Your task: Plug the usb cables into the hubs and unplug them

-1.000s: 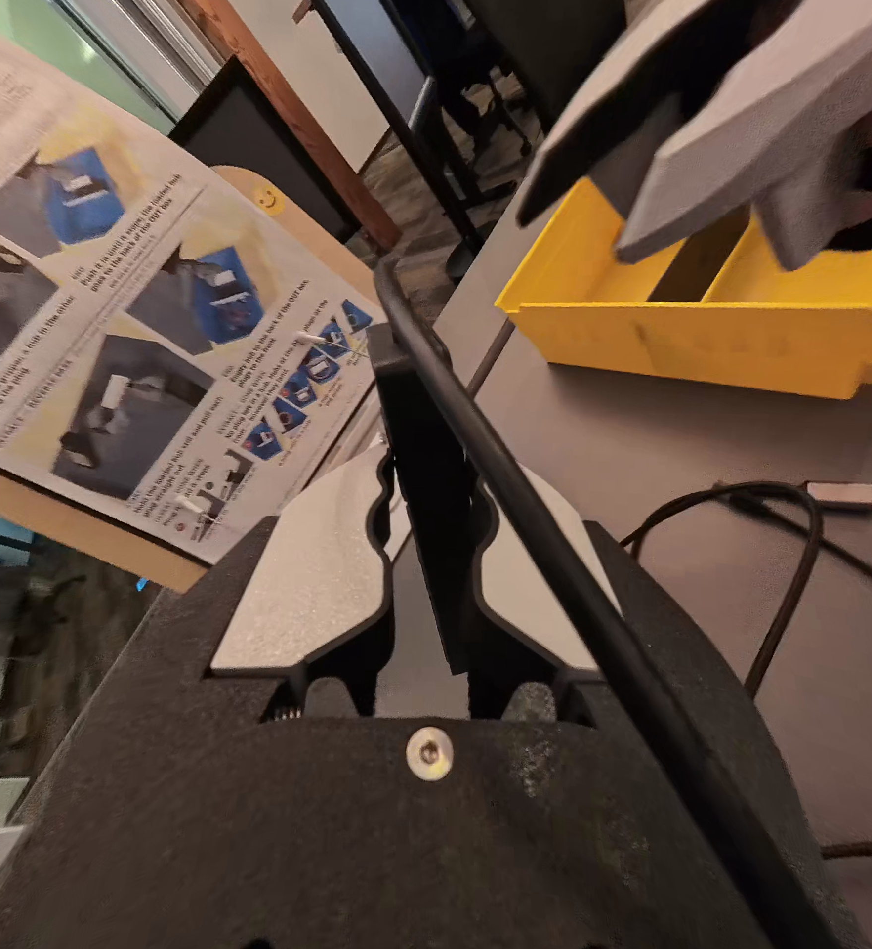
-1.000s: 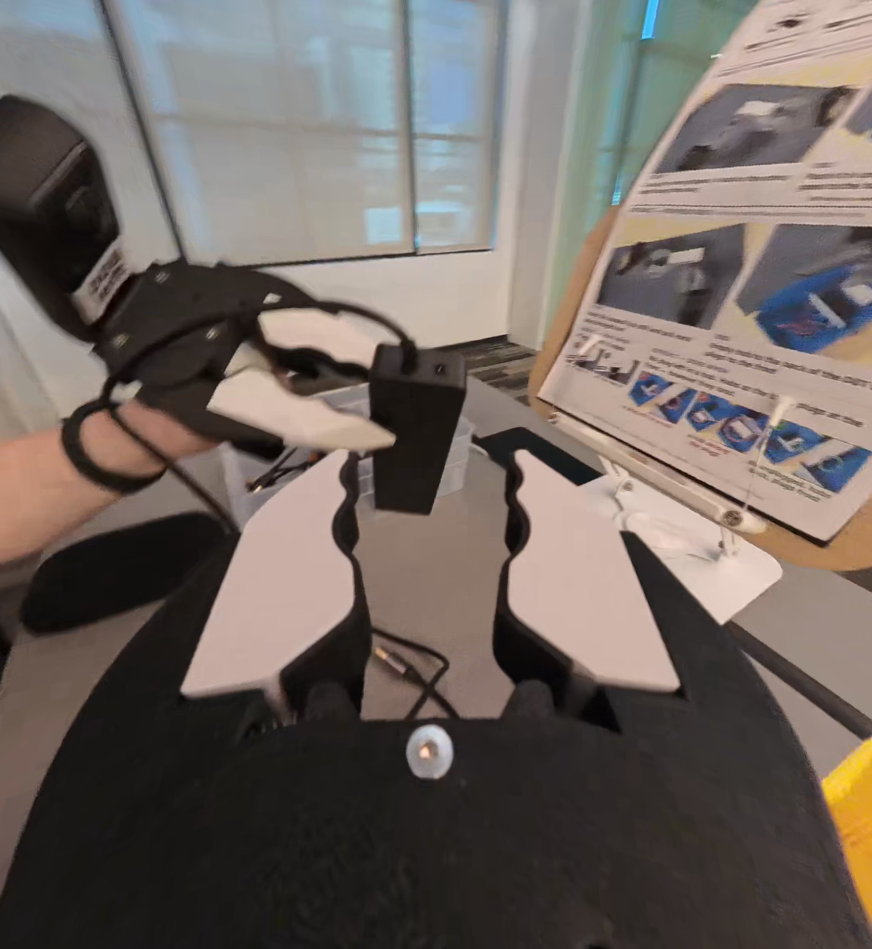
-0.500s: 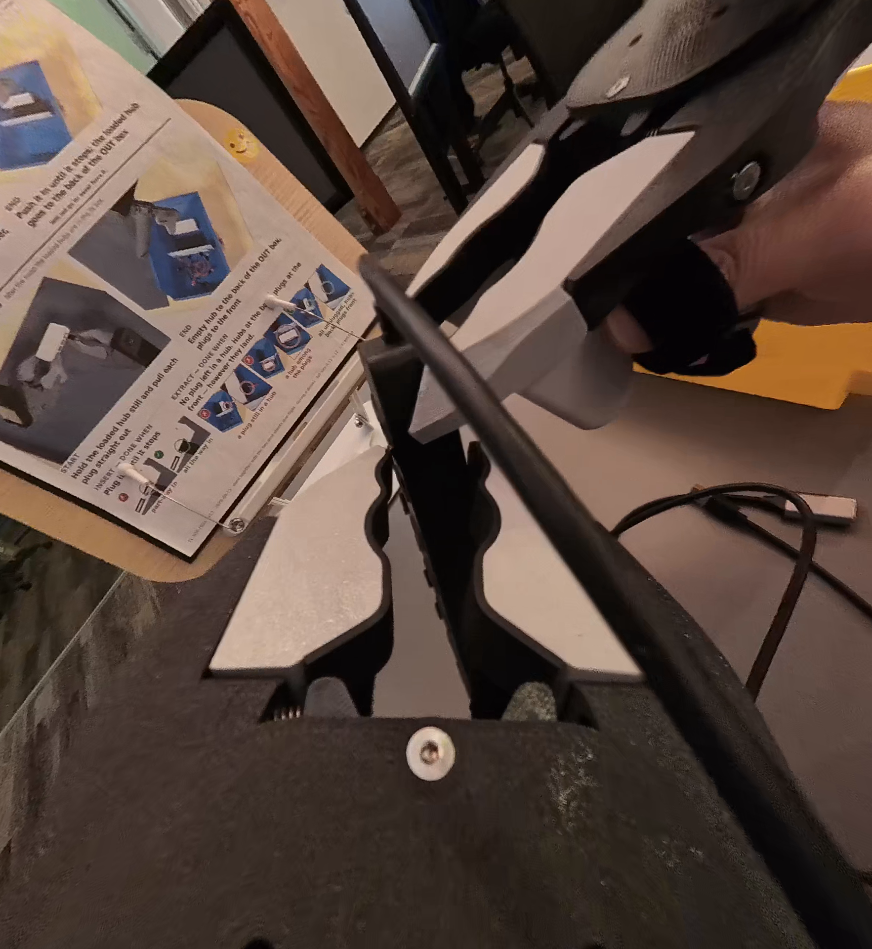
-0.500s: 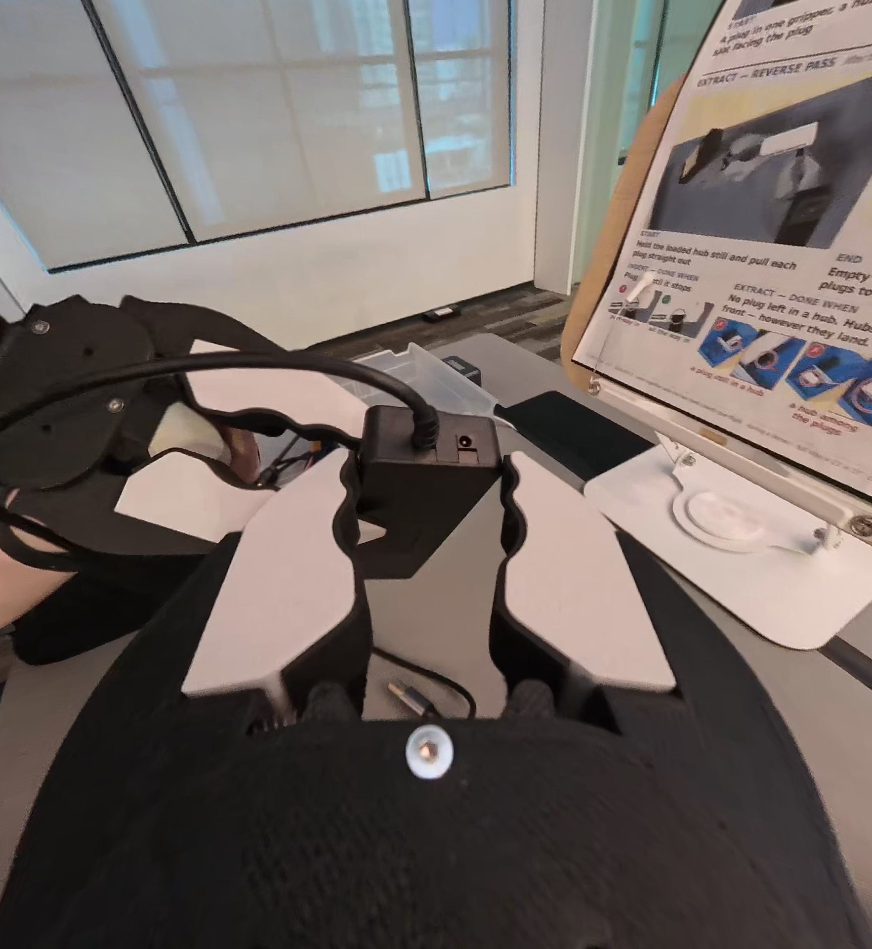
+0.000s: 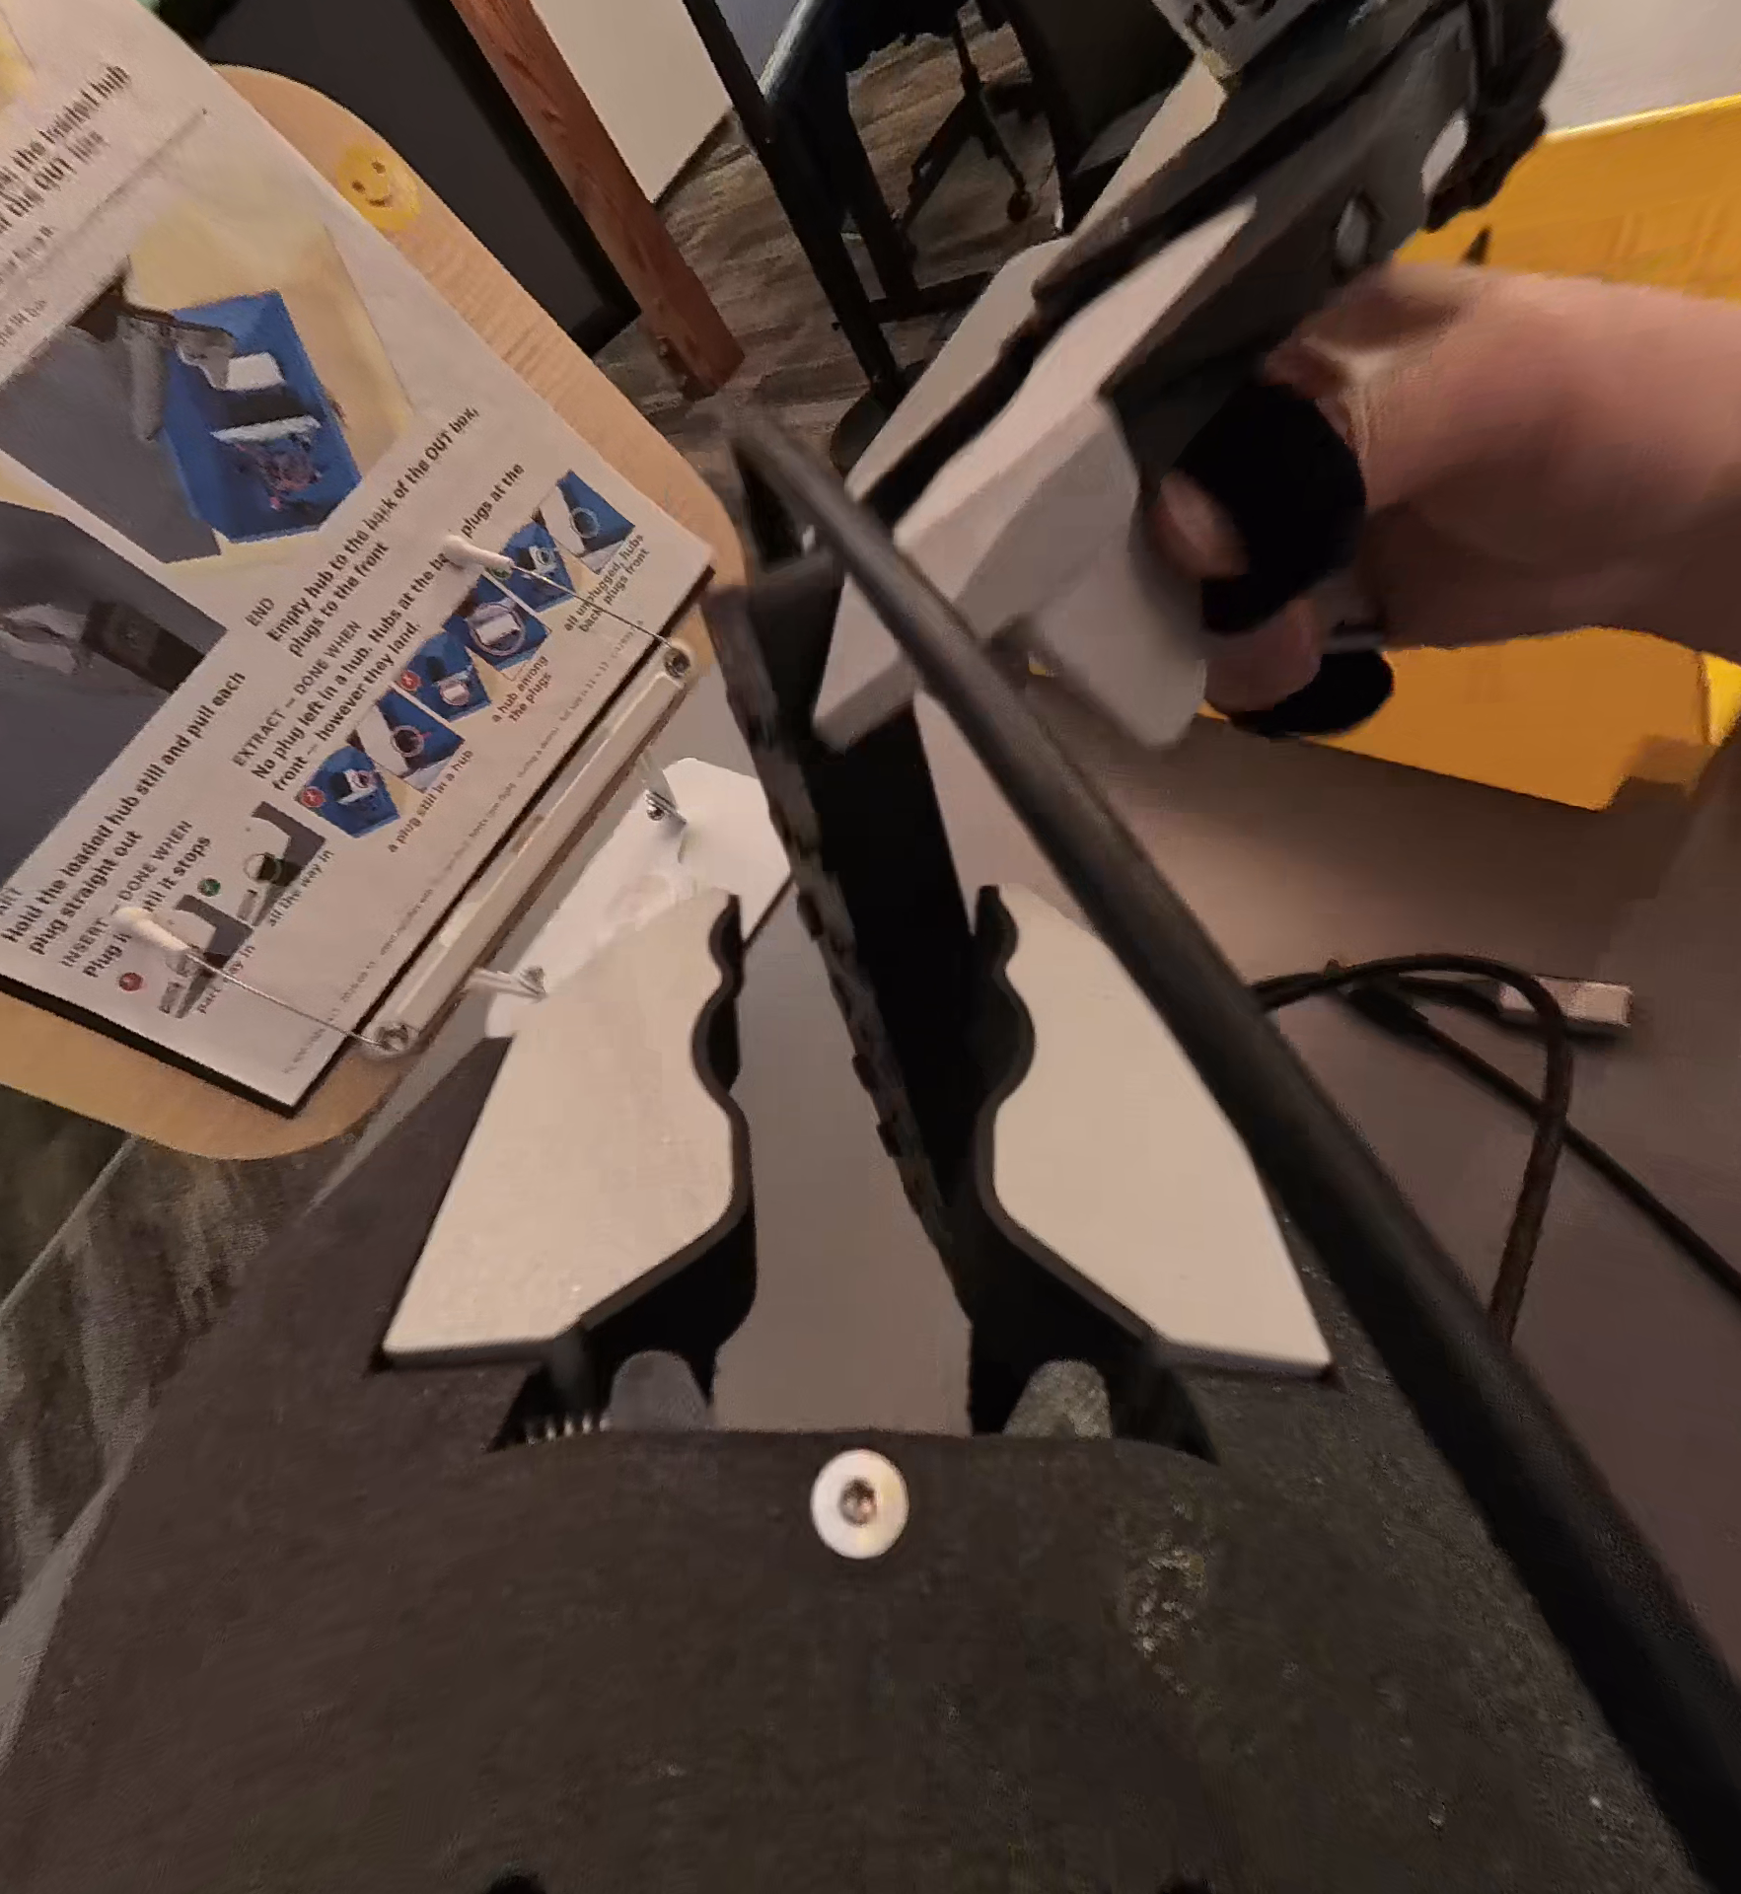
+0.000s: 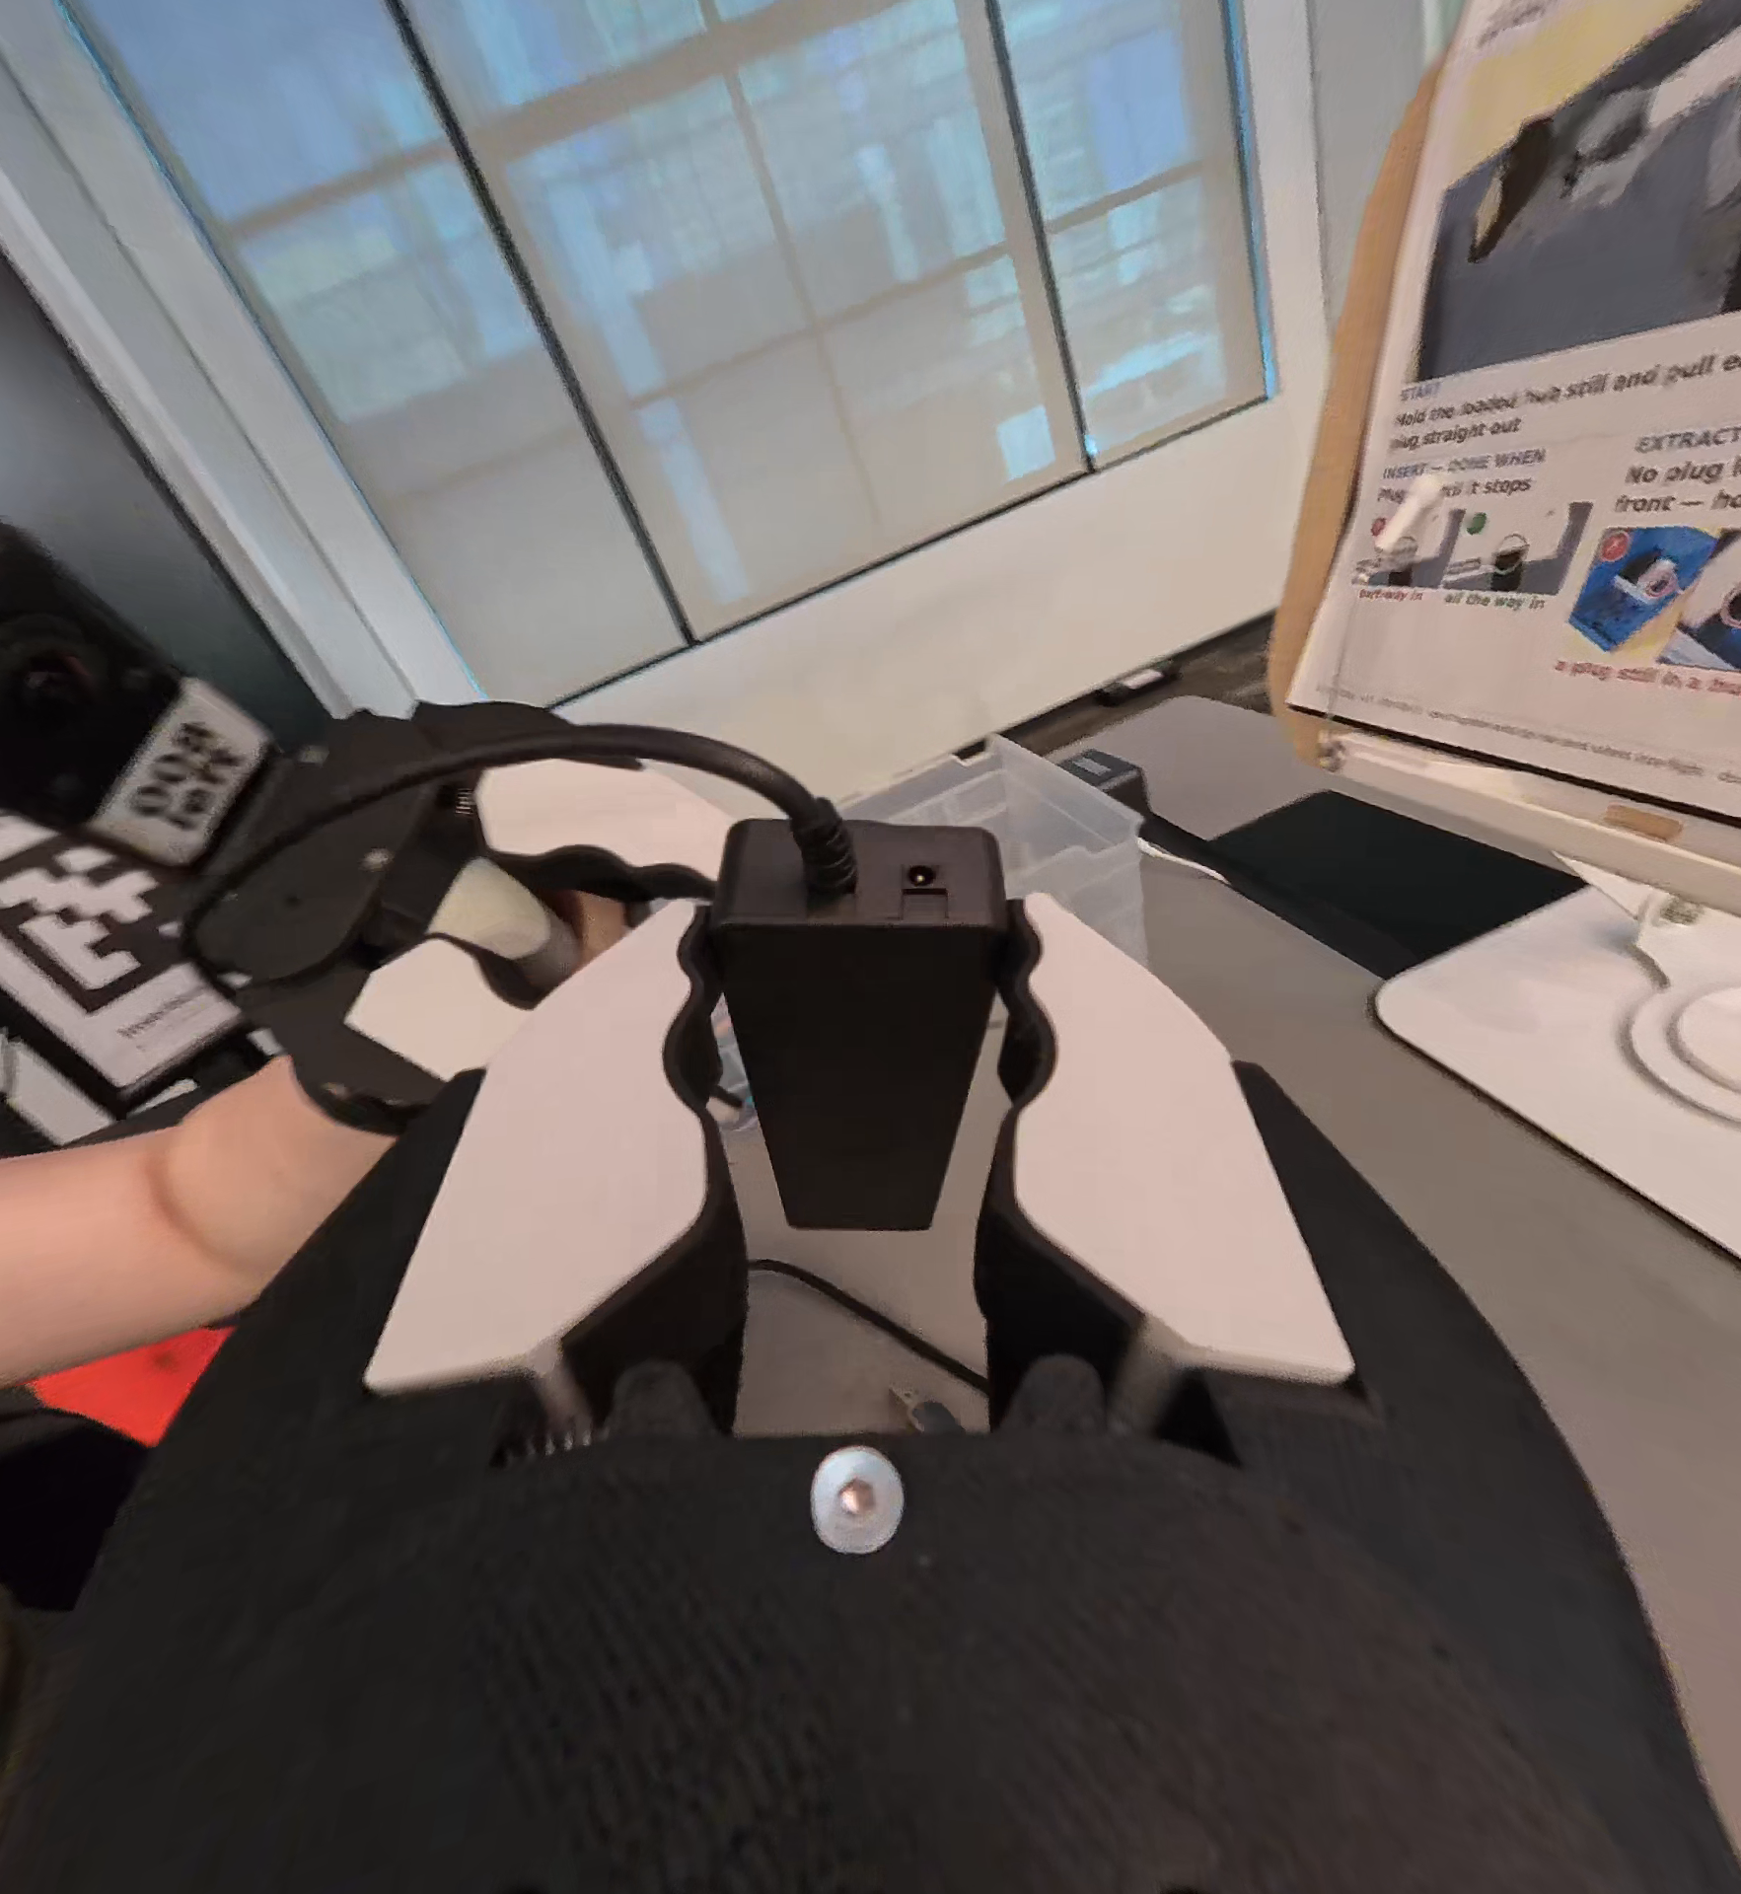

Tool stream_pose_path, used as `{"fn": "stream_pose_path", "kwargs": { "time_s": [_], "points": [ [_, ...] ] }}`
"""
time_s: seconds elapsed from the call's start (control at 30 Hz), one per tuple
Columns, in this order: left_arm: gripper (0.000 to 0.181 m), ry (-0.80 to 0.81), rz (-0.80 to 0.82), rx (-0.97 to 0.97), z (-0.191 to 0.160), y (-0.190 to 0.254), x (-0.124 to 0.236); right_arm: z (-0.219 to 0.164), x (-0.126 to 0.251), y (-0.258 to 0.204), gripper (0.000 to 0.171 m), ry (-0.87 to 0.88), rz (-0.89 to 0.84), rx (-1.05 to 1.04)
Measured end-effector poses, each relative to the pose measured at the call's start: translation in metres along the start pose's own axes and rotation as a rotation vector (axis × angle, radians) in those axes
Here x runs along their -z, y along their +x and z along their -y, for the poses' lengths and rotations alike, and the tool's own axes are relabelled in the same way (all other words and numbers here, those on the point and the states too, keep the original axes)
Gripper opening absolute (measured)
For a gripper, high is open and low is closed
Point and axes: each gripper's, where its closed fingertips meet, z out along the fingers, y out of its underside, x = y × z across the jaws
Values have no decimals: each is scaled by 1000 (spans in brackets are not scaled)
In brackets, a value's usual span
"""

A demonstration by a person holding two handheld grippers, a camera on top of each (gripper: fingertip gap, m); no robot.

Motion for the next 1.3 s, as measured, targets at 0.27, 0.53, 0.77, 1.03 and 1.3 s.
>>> {"fn": "stream_pose_path", "kwargs": {
  "time_s": [0.27,0.53,0.77,1.03,1.3],
  "points": [
    [60,45,-234,337,-19,3,38,8,7,-48,54,-23,200,157],
    [71,117,-310,309,-24,21,47,19,32,-109,54,70,459,387],
    [79,301,-1083,402,15,101,95,4,57,-164,54,55,853,376],
    [47,165,-1576,303,4,188,111,0,77,-181,54,122,1103,289],
    [28,300,-1332,308,24,180,86,22,89,-162,56,240,991,284]
  ]
}}
